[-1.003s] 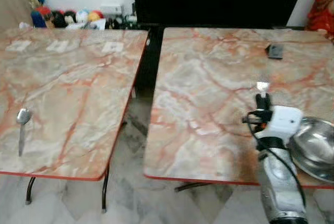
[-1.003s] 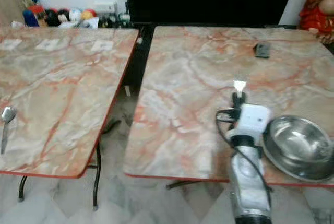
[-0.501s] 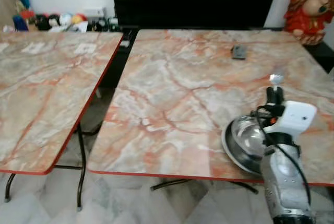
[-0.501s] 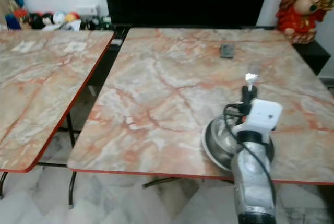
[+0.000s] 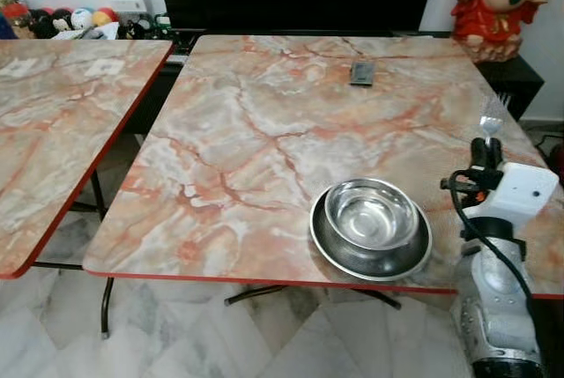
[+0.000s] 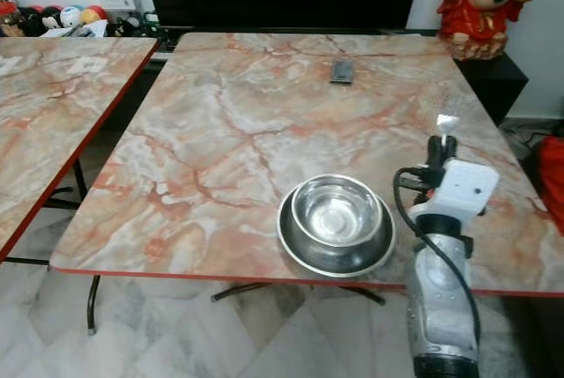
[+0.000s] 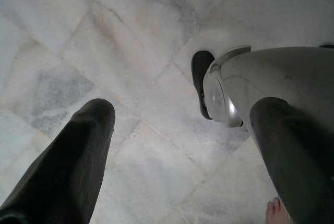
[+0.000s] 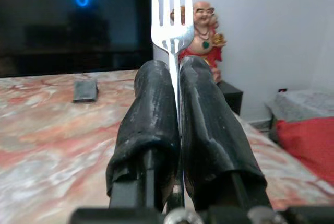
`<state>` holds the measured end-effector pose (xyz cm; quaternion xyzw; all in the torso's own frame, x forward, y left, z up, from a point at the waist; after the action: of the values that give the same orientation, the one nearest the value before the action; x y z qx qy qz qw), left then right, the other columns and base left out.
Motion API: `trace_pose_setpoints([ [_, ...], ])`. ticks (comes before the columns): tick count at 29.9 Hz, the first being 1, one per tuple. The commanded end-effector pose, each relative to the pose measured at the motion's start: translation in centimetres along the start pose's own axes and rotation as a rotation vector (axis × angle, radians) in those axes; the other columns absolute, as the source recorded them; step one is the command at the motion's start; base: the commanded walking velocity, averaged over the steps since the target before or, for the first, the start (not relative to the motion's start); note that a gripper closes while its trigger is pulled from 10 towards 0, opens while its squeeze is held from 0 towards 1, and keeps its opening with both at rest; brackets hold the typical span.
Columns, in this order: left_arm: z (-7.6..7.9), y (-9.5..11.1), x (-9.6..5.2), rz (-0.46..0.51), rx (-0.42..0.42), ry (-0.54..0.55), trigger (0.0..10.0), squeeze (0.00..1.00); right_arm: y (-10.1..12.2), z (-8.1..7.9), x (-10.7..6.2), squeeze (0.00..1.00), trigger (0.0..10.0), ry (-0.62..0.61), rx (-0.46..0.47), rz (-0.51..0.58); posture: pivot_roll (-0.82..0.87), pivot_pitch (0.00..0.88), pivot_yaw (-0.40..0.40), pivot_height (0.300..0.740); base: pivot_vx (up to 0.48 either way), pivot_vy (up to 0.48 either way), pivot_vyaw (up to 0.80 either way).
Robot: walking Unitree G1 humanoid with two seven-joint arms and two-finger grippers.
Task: Setting the table
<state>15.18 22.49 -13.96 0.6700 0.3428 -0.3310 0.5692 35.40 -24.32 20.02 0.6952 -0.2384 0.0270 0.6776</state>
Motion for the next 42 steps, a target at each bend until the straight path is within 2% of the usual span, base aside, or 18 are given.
trace_pose_setpoints([
  [1, 0.5, -1.2, -0.2, -0.037, 0.019, -0.025, 10.0, 0.00, -0.3, 0.9, 0.4, 0.00, 10.0, -0.031, -0.026, -0.022, -0.04, 0.110, 0.003, 0.740, 0.000, 0.000, 0.00],
  [6, 0.5, -1.3, -0.3, -0.040, 0.018, -0.027, 10.0, 0.00, -0.8, 2.6, 1.0, 0.00, 10.0, -0.053, -0.088, -0.068, -0.04, 0.103, -0.003, 0.740, 0.000, 0.000, 0.00],
  [11, 0.6, -1.3, -0.3, -0.041, 0.019, -0.029, 10.0, 0.00, -0.8, 3.1, 1.3, 0.00, 10.0, -0.033, -0.080, -0.083, -0.04, 0.101, -0.002, 0.740, 0.000, 0.000, 0.00],
  [12, 0.7, -1.4, -0.3, -0.040, 0.021, -0.030, 10.0, 0.00, -1.8, 3.6, 1.6, 0.00, 10.0, -0.009, -0.076, -0.155, -0.04, 0.101, -0.001, 0.740, 0.000, 0.000, 0.00],
  [14, 0.8, -1.4, -0.3, -0.041, 0.024, -0.031, 10.0, 0.00, -2.2, 3.5, 1.6, 0.00, 10.0, 0.028, -0.068, -0.175, -0.05, 0.096, -0.003, 0.740, 0.000, 0.000, 0.00],
  [16, 1.0, -1.4, -0.3, -0.044, 0.025, -0.033, 10.0, 0.00, -3.9, 3.3, 1.3, 0.00, 10.0, 0.081, -0.090, -0.251, -0.05, 0.090, -0.002, 0.740, 0.000, 0.000, 0.00],
  [18, 1.1, -1.5, -0.3, -0.045, 0.026, -0.035, 10.0, 0.00, -4.6, 3.4, 1.1, 0.00, 10.0, 0.083, -0.098, -0.281, -0.05, 0.089, -0.002, 0.740, 0.000, 0.000, 0.00],
  [20, 1.1, -1.5, -0.3, -0.049, 0.027, -0.035, 10.0, 0.00, -6.2, 3.9, 0.8, 0.00, 10.0, 0.065, -0.126, -0.360, -0.04, 0.085, 0.000, 0.740, 0.000, 0.000, 0.00],
  [21, 1.1, -1.5, -0.3, -0.050, 0.027, -0.034, 10.0, 0.00, -6.6, 4.1, 0.6, 0.00, 10.0, 0.052, -0.103, -0.382, -0.04, 0.083, 0.001, 0.740, 0.000, 0.000, 0.00],
  [22, 1.1, -1.5, -0.3, -0.050, 0.027, -0.034, 10.0, 0.00, -6.6, 4.1, 0.6, 0.00, 10.0, 0.052, -0.103, -0.382, -0.04, 0.083, 0.001, 0.740, 0.000, 0.000, 0.00],
  [25, 0.9, -1.5, -0.3, -0.053, 0.027, -0.031, 10.0, 0.00, -8.3, 3.2, 0.0, 0.00, 10.0, 0.086, -0.004, -0.463, -0.05, 0.084, 0.006, 0.740, 0.000, 0.000, 0.00],
  [27, 0.6, -2.2, -0.5, -0.065, 0.029, -0.032, 10.0, 0.00, -9.6, 2.9, -0.7, 0.00, 10.0, 0.099, 0.001, -0.522, -0.04, 0.088, 0.008, 0.740, 0.000, 0.000, 0.00],
  [30, 0.2, -3.1, -0.9, -0.075, 0.025, -0.028, 10.0, 0.00, -9.8, 2.6, -0.7, 0.00, 10.0, 0.102, 0.026, -0.526, -0.04, 0.091, 0.009, 0.740, 0.000, 0.000, 0.00],
  [34, -0.7, -4.5, -1.6, -0.090, 0.029, -0.025, 10.0, 0.00, -10.6, 2.6, -0.7, 0.00, 10.0, 0.124, -0.030, -0.563, -0.04, 0.096, 0.012, 0.740, 0.000, 0.000, 0.00],
  [37, -1.2, -5.3, -2.0, -0.099, 0.029, -0.021, 10.0, 0.00, -10.6, 3.0, -0.5, 0.00, 10.0, 0.110, -0.025, -0.560, -0.04, 0.096, 0.012, 0.740, 0.000, 0.000, 0.00],
  [41, -1.3, -4.9, -1.8, -0.093, 0.030, -0.018, 10.0, 0.00, -10.8, 2.9, -0.4, 0.00, 10.0, 0.107, -0.009, -0.568, -0.03, 0.102, 0.017, 0.740, 0.000, 0.000, 0.00],
  [42, -0.7, -4.3, -1.5, -0.084, 0.032, -0.025, 10.0, 0.00, -10.9, 2.5, -0.4, 0.00, 10.0, 0.113, 0.002, -0.570, -0.03, 0.107, 0.020, 0.740, 0.000, 0.000, 0.00],
])
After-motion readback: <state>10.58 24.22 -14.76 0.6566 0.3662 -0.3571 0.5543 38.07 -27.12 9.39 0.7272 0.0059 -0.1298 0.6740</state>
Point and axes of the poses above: a point about 5 cm out from each wrist's last joint towards the gripper, its own x axis pointing out of the wrist towards the gripper, its own y axis along the axis of the wrist's last joint, z = x × y, the point moved 5 cm from there along x, pointing out of the wrist towards the gripper, and after that the axes turned 2 degrees about x, right-handed, at the moved point
